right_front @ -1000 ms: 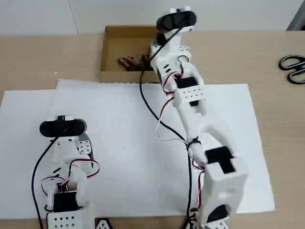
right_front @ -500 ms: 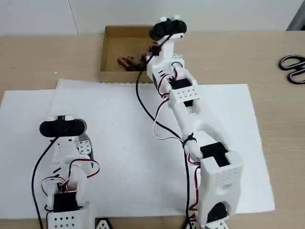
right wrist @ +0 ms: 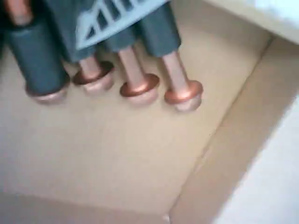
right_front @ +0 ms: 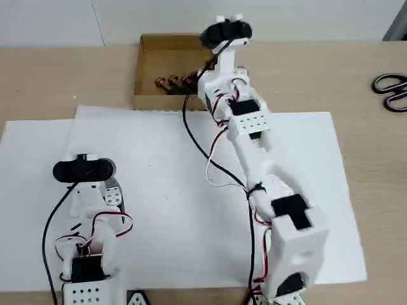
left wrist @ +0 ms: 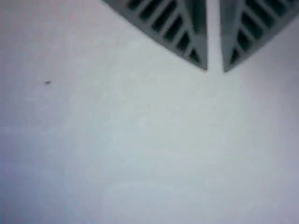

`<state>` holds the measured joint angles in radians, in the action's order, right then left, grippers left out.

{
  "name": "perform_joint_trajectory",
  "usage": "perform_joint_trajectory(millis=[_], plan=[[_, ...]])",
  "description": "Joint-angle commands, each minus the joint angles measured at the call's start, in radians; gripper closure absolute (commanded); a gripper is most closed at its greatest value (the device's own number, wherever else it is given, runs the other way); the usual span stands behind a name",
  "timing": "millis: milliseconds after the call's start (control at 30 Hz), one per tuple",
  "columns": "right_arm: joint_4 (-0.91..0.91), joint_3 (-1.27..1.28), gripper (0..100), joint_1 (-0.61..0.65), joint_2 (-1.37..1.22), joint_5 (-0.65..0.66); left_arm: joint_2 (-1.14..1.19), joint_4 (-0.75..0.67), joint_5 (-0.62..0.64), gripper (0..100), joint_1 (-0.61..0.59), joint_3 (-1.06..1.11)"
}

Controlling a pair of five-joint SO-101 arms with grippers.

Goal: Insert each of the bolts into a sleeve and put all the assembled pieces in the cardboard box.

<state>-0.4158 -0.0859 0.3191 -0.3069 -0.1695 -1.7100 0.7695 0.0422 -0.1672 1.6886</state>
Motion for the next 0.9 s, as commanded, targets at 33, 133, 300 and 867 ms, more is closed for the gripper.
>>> perform_joint_trajectory(millis=[33,133,300,867], plan=[[-0.145,-0.038,69.2,-0.019,0.171,-0.005,-0.011,0.006,0.002,99,-0.003,-0.007],[-0.272,-0.034,69.2,-0.044,0.222,-0.005,-0.011,0.006,0.002,99,-0.003,-0.007],[-0.493,-0.034,69.2,-0.074,0.323,-0.008,-0.011,0.006,0.002,99,-0.003,-0.007],[-1.081,-0.034,86.5,-0.219,0.636,-0.009,-0.011,0.006,0.002,99,-0.003,-0.007]])
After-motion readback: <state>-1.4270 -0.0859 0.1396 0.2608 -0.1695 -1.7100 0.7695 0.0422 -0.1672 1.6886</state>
